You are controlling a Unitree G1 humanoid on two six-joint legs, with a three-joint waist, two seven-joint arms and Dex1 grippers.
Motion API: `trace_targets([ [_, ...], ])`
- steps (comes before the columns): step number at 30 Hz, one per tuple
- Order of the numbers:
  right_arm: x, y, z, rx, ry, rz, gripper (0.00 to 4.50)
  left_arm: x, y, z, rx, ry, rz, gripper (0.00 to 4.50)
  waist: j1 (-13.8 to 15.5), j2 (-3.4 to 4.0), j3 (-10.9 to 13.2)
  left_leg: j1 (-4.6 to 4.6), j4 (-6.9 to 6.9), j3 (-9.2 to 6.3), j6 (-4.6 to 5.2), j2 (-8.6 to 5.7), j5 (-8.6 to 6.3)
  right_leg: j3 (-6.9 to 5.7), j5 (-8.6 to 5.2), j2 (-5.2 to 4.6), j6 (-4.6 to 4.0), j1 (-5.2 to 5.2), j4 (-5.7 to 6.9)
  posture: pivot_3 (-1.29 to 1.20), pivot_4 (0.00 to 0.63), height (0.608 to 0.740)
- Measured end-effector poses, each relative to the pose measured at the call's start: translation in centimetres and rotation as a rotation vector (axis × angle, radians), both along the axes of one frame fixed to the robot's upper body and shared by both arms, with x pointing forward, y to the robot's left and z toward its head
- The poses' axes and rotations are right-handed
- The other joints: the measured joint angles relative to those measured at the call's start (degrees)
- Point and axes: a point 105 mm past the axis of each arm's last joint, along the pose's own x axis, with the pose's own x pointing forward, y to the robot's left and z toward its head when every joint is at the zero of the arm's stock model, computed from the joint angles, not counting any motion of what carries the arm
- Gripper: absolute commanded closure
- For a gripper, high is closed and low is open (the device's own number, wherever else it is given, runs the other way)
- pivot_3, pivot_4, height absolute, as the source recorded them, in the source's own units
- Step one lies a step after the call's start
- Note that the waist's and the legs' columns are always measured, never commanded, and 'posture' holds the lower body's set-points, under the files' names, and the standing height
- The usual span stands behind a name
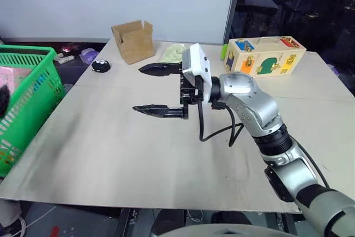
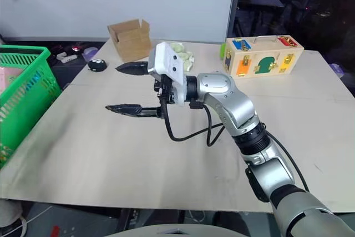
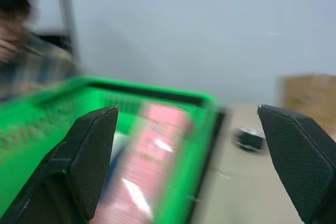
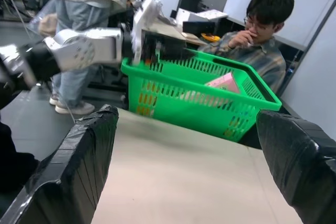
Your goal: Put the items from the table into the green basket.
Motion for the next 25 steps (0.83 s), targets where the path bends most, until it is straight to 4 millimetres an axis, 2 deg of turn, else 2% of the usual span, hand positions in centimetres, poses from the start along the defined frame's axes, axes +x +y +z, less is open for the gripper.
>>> trace_targets([
  [4, 0.1, -0.3, -0.1, -0.006, -0.001, -0.006, 0.00, 0.8, -5.9, -2.1, -0.046, 0.101, -0.199, 0.05, 0.5, 0.12, 0.0, 0.08, 0.01, -0.16, -0.04, -0.03, 0.03, -0.12, 0.00, 0.00, 0.00, 0.18, -0.02, 0.31, 0.000, 0.740],
  [8, 1.2, -2.1, -1.0, -0.029, 0.017, -0.091, 0.00, 1.6, -11.6, -4.6, -0.100, 0.204, -0.374, 0.05, 1.2, 0.16, 0.0, 0.17, 0.06, -0.18, -0.03, -0.08, 0.03, -0.14, 0.00, -0.01, 0.00, 0.32, -0.07, 0.29, 0.000, 0.740],
  [10, 2.3, -4.1, -2.8, -0.078, 0.043, -0.198, 0.00, 1.9, -13.9, -5.1, -0.113, 0.224, -0.434, 0.05, 1.6, 0.16, 0.0, 0.16, 0.08, -0.18, -0.03, -0.10, 0.04, -0.15, 0.00, -0.02, -0.01, 0.35, -0.09, 0.27, 0.000, 0.740],
  [12, 3.7, -7.2, -5.5, -0.145, 0.096, -0.352, 0.00, 2.0, -16.3, -5.6, -0.119, 0.254, -0.493, 0.05, 1.7, 0.24, 0.0, 0.12, 0.11, -0.17, -0.02, -0.12, 0.04, -0.14, 0.00, -0.03, -0.01, 0.35, -0.12, 0.25, 0.000, 0.740],
  [14, 4.3, -9.9, -7.2, -0.191, 0.143, -0.458, 0.00, 1.9, -18.0, -6.1, -0.132, 0.275, -0.539, 0.05, 1.6, 0.24, 0.0, 0.09, 0.13, -0.14, -0.01, -0.14, 0.04, -0.09, 0.00, -0.05, -0.01, 0.34, -0.14, 0.20, 0.000, 0.740],
  [15, 4.4, -11.7, -8.3, -0.222, 0.168, -0.527, 0.00, 1.8, -19.1, -6.4, -0.131, 0.294, -0.570, 0.05, 1.5, 0.46, 0.0, 0.07, 0.13, -0.10, 0.00, -0.14, 0.04, -0.04, 0.00, -0.04, -0.01, 0.33, -0.15, 0.20, 0.000, 0.740],
  [19, 3.7, -16.0, -10.4, -0.304, 0.219, -0.681, 0.00, 1.1, -21.4, -7.2, -0.133, 0.341, -0.649, 0.05, 0.3, 1.28, 0.0, 0.11, 0.11, -0.02, 0.02, -0.07, 0.04, 0.03, -0.03, 0.12, -0.03, 0.32, -0.14, 0.15, 0.000, 0.740],
  [23, 3.3, -19.7, -11.1, -0.359, 0.229, -0.826, 0.00, 0.4, -21.9, -8.5, -0.142, 0.418, -0.678, 0.05, -1.5, 1.50, 0.1, 0.30, 0.12, 0.06, 0.03, -0.03, 0.05, 0.17, -0.12, 0.43, -0.17, 0.47, -0.13, 0.13, 0.000, 0.740],
  [25, 3.3, -21.3, -11.8, -0.388, 0.236, -0.906, 0.00, 0.3, -22.1, -8.8, -0.135, 0.443, -0.692, 0.05, -2.2, 1.58, 0.1, 0.86, 0.11, 0.39, 0.03, 0.05, 0.05, 0.40, -0.27, 0.80, -0.32, 0.86, -0.13, 0.10, 0.000, 0.740],
])
